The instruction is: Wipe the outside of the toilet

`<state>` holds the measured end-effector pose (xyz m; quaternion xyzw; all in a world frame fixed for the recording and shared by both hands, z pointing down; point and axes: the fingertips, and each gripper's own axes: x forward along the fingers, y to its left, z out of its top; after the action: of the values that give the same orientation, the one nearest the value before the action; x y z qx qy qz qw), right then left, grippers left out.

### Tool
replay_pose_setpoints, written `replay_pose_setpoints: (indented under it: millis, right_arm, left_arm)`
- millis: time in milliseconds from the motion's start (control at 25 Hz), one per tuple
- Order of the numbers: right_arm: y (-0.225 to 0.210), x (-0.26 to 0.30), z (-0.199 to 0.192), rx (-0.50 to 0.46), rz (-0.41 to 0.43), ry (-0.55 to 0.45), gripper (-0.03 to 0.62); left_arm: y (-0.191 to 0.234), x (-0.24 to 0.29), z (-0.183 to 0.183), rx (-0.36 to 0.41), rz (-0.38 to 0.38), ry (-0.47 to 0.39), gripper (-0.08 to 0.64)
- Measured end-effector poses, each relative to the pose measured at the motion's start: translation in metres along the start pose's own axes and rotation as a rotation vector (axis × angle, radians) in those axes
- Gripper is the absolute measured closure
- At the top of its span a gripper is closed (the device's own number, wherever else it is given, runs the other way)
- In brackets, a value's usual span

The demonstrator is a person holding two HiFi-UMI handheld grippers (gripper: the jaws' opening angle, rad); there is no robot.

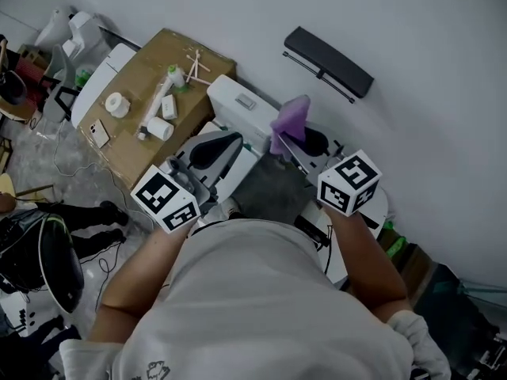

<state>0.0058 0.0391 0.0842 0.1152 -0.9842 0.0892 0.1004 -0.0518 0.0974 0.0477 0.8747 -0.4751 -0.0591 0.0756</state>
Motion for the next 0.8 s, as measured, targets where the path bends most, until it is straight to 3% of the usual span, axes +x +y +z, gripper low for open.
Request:
replay_pose_setpoints:
  millis: [400, 680, 800]
  right_arm:
    - [0.048, -0.163, -0.047, 0.035, -0.069, -0.034, 0.506]
    - [0.092, -0.233, -0.063, 0.023, -0.117, -0.072, 0.505]
    - [0.117, -0.241, -0.065, 0.005, -0.121, -0.088, 0.505]
  left_arm:
    - [-0.169, 0.038, -0.036, 0.019, -0.108, 0.032, 0.554]
    - [-0.240, 0.028, -0.036, 0.056, -0.120, 0.041, 0.554]
    - [-0.255, 0.012, -0.033, 0.117, -0.094, 0.044, 0.554]
